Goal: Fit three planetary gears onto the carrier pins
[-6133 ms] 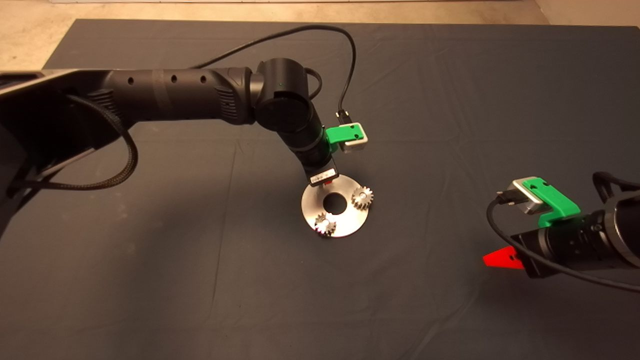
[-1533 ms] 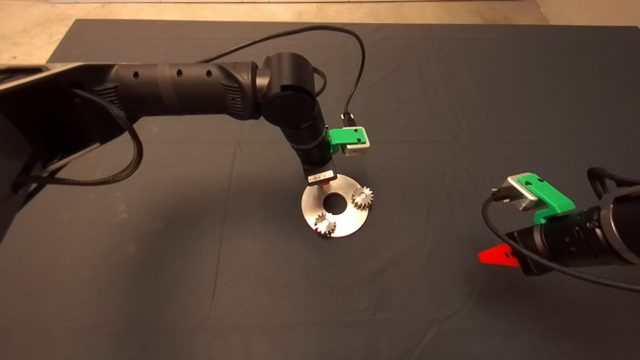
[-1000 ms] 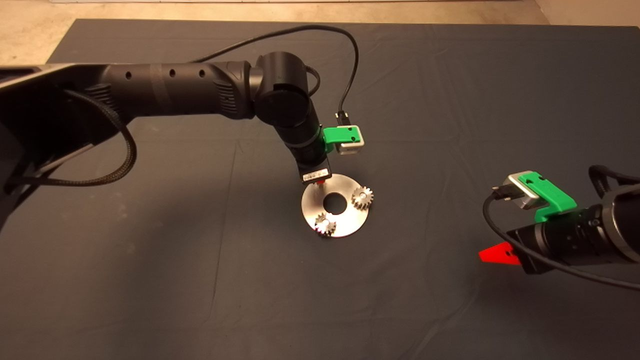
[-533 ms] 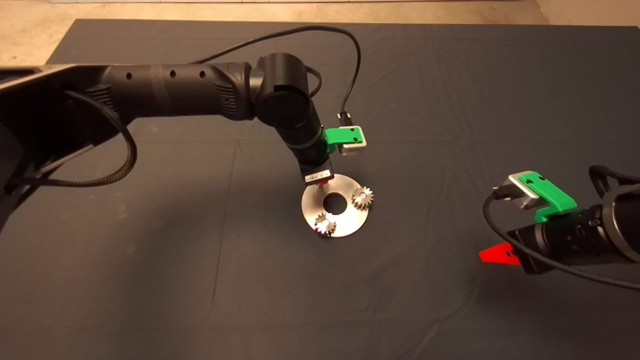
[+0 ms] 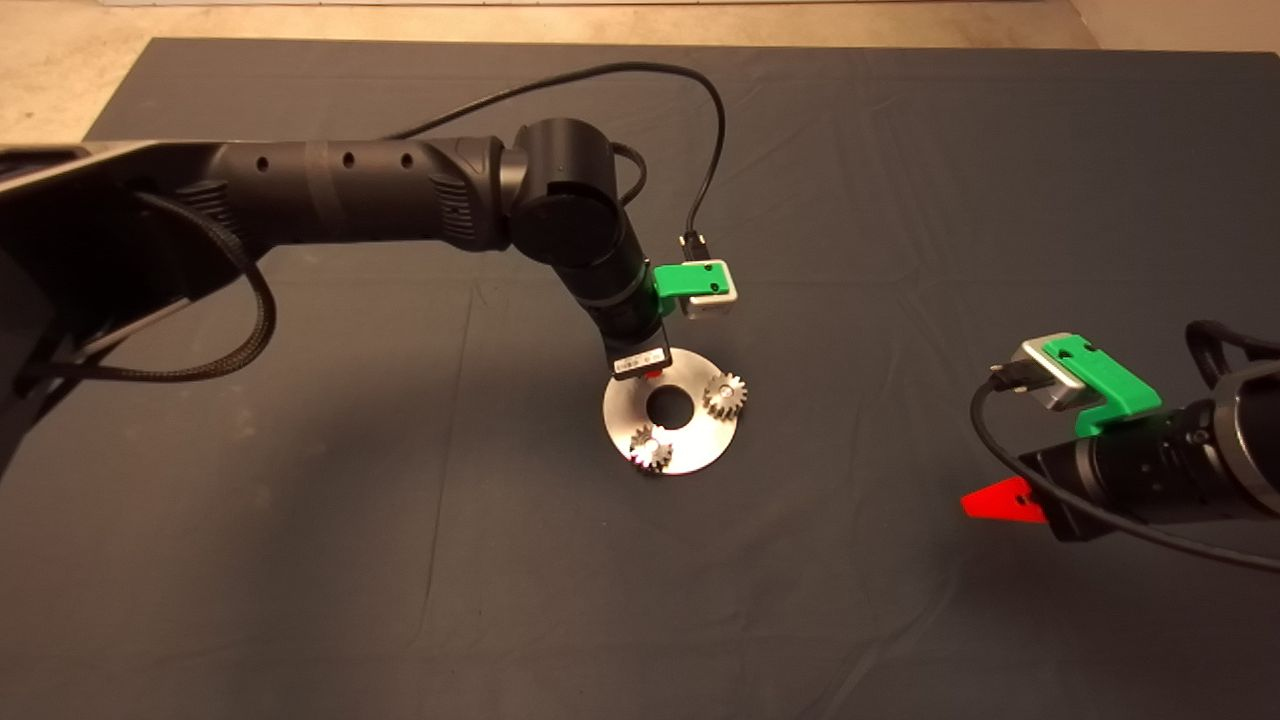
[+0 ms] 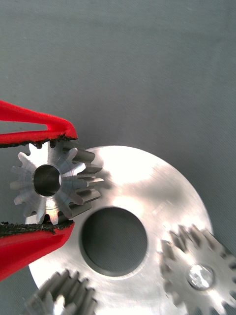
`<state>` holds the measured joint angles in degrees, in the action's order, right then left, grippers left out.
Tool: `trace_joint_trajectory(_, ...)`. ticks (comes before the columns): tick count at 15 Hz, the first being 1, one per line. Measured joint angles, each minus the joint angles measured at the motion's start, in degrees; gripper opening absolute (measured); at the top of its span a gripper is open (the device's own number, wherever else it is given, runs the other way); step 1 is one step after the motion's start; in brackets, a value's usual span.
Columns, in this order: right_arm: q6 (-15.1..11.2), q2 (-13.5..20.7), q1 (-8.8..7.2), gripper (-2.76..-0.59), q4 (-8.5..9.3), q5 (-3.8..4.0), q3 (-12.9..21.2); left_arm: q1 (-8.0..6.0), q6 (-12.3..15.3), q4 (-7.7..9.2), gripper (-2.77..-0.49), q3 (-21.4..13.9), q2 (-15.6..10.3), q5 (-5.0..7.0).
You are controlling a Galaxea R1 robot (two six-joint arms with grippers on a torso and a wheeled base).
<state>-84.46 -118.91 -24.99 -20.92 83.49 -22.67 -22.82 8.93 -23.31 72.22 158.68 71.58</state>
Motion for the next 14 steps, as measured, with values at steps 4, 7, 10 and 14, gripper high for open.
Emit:
trace_joint_trajectory(4,0.0,0.0,0.00,-1.63,0.01,0.00,0.0,-0.02,0.0,0.00,-2.66,0.0,-0.6,0.09)
trace_joint_trajectory(7,0.0,0.0,0.02,-1.63,0.02,0.02,0.0,0.00,-0.1,0.00,-2.66,0.0,-0.5,0.02)
trace_joint_trajectory(10,0.0,0.0,0.01,-1.63,0.02,0.02,0.0,0.11,-0.1,0.00,-2.66,0.0,-0.4,-0.45)
trace_joint_trajectory(14,0.0,0.0,0.00,-1.63,0.02,0.02,0.0,0.13,-0.1,-0.01,-2.66,0.0,-0.1,-1.02)
